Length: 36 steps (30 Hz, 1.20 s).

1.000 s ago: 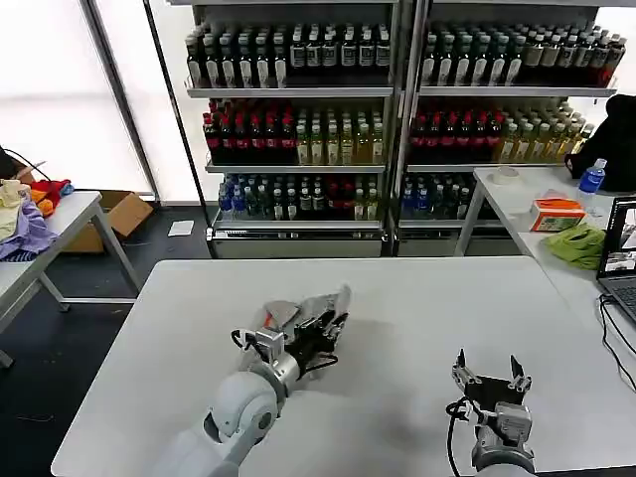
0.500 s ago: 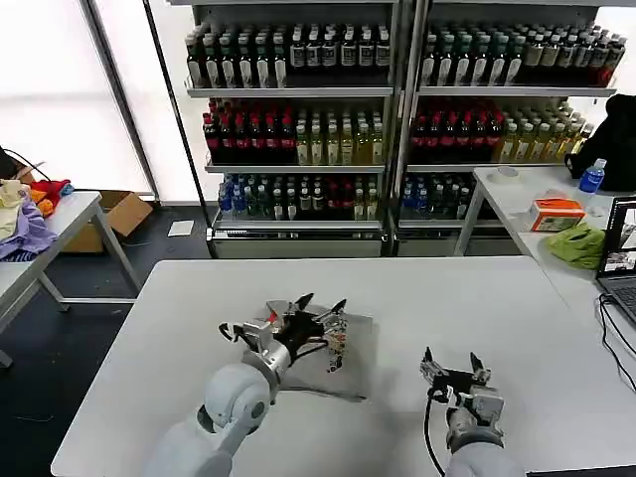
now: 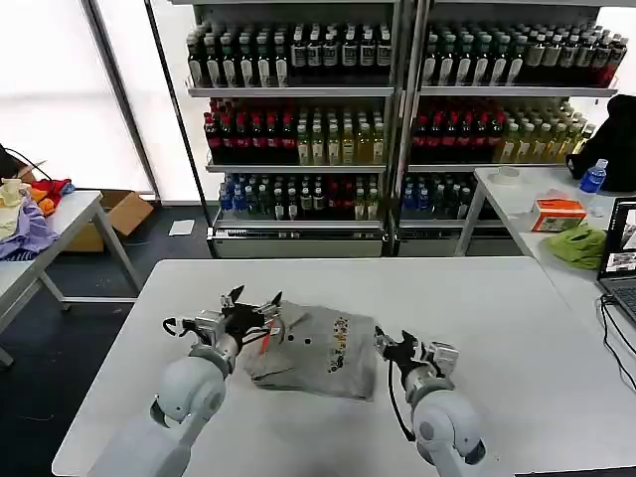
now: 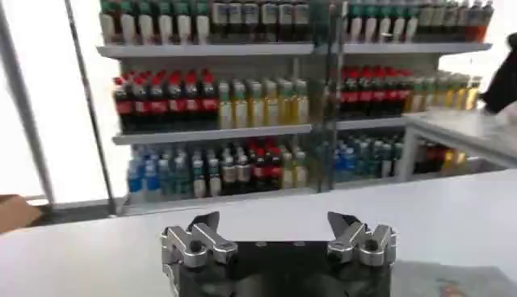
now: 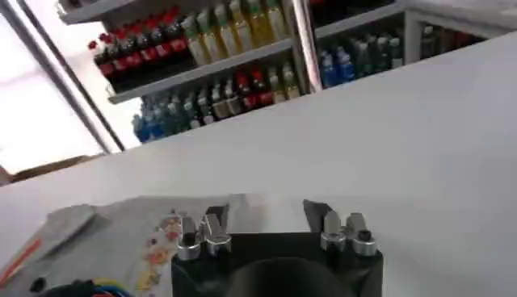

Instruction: Fold and organize the clothes.

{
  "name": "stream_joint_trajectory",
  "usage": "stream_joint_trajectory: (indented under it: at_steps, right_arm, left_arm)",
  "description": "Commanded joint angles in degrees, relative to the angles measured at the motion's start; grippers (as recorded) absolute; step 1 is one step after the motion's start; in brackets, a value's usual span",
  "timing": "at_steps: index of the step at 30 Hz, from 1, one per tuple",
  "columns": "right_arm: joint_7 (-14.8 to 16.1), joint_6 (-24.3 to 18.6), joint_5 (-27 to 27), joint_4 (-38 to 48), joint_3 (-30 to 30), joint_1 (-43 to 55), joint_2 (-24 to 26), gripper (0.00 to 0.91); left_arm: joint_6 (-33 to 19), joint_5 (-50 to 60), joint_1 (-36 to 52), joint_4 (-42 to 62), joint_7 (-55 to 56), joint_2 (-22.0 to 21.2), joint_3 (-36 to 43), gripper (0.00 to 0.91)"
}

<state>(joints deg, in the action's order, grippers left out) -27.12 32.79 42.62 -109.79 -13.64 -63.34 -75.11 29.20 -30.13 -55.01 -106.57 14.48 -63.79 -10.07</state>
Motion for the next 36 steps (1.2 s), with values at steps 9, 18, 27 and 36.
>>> stream_joint_trajectory:
  at_steps: [9,18,27,36]
  right_arm:
    - [-1.66,0.44,6.34,5.21,7.46,4.10,-0.70,0.685]
    - [-3.65,0.37,5.54,4.72,7.05,1.22,-1.43,0.000]
    - [-2.51,0.37,1.36,3.17,5.12,0.65,1.06,0.000]
    - [1.63,0.56,1.15,9.06,3.21,9.36,11.64,0.000]
  left_arm:
    - [2.48,3.32,-3.12,-0.68,1.30,1.85,-6.00,0.907]
    - [2.62,2.53,-4.73,-1.57,1.46,1.81,-6.78,0.907]
    - [2.76,2.36,-4.82,-1.83,1.87,1.04,-6.76,0.907]
    - [3.08,2.05,-5.09,-2.50,2.19,1.00,-7.47,0.907]
